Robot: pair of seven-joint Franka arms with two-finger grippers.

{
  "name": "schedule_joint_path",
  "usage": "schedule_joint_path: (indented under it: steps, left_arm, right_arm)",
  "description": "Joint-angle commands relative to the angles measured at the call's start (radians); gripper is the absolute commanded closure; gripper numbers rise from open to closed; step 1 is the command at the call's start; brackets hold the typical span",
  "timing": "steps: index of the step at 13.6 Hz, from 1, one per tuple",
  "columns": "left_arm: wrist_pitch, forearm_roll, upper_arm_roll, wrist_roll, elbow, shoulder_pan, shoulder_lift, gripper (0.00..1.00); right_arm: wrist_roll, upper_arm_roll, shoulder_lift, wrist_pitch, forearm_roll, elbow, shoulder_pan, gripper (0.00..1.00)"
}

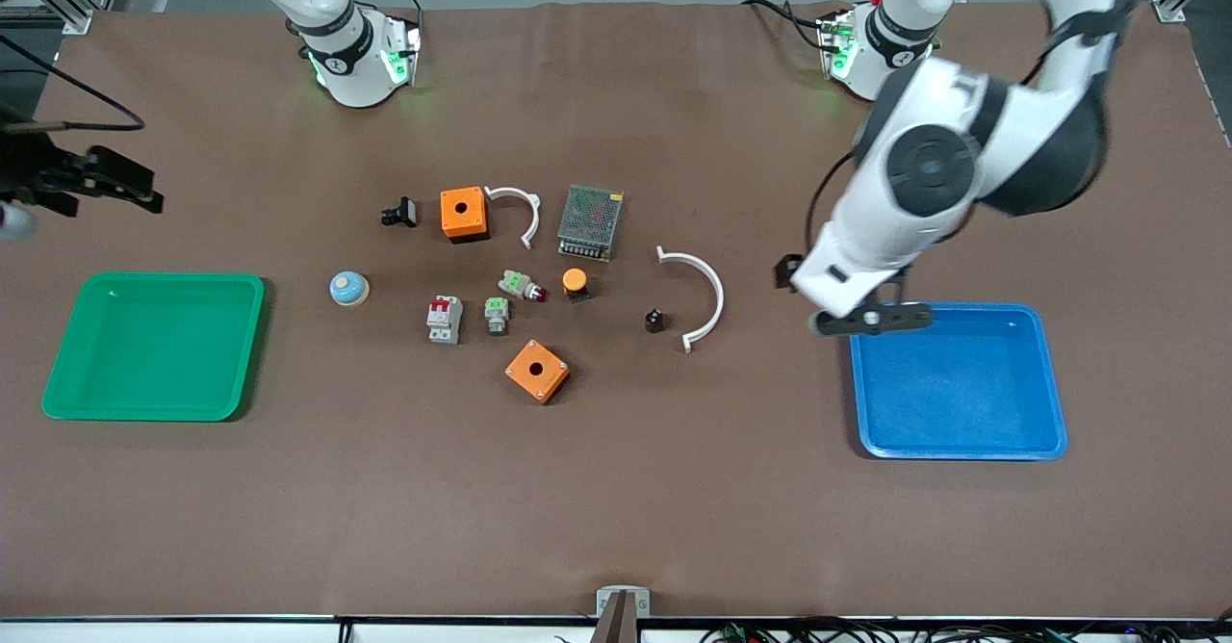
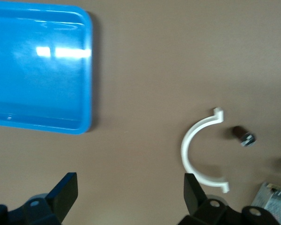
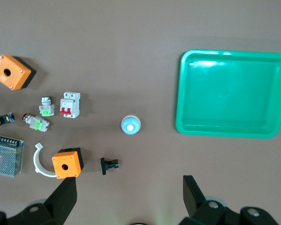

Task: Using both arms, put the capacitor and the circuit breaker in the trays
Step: 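Grasp the capacitor with the left gripper while the right gripper grasps the breaker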

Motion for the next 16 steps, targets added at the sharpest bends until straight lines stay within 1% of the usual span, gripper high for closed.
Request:
schedule_joint_path:
  steps: [1, 3, 6, 8, 9, 10, 11, 12, 15, 16]
  left_arm:
    - [0.137, 0.021, 0.003, -0.198, 0.016, -0.07, 0.101, 0.01]
    - [0.253, 0.021, 0.003, -0.335, 0.019, -0.121, 0.169, 0.01]
    - [0.371, 0.016, 0.002, -0.525, 0.02, -0.193, 0.258, 0.07]
    - [0.425, 0.018, 0.002, -0.604, 0.023, -0.221, 0.313, 0.1]
    - [0.433, 0.018, 0.003, -0.621, 0.024, -0.235, 0.332, 0.16]
    - [0.445, 0.016, 0.003, -0.635, 0.024, -0.239, 0.35, 0.21]
    - [0.459, 0.018, 0.003, -0.642, 0.024, -0.243, 0.361, 0.22]
    - [0.477, 0.018, 0.003, -0.646, 0.024, -0.25, 0.372, 0.27]
    - [0.52, 0.018, 0.005, -0.647, 0.024, -0.252, 0.398, 0.3]
    - [0.525, 0.016, 0.005, -0.647, 0.025, -0.25, 0.405, 0.38]
  right_arm:
    - [0.013, -0.002, 0.045, -0.012, 0.015, 0.017, 0.05, 0.0]
    - [0.047, -0.002, 0.07, -0.007, 0.016, 0.018, 0.079, 0.0]
    - [0.127, -0.002, 0.13, 0.04, 0.018, 0.018, 0.151, 0.0]
    - [0.128, -0.002, 0.14, 0.077, 0.042, 0.0, 0.166, 0.0]
    - [0.128, -0.002, 0.151, 0.088, 0.052, -0.011, 0.18, 0.0]
    - [0.13, -0.002, 0.163, 0.111, 0.067, -0.032, 0.206, 0.0]
    - [0.133, -0.002, 0.164, 0.156, 0.076, -0.07, 0.217, 0.0]
    - [0.153, -0.002, 0.164, 0.216, 0.087, -0.121, 0.223, 0.0]
    - [0.223, -0.002, 0.164, 0.388, 0.104, -0.259, 0.275, 0.0]
    - [0.237, -0.002, 0.162, 0.44, 0.104, -0.3, 0.286, 0.0]
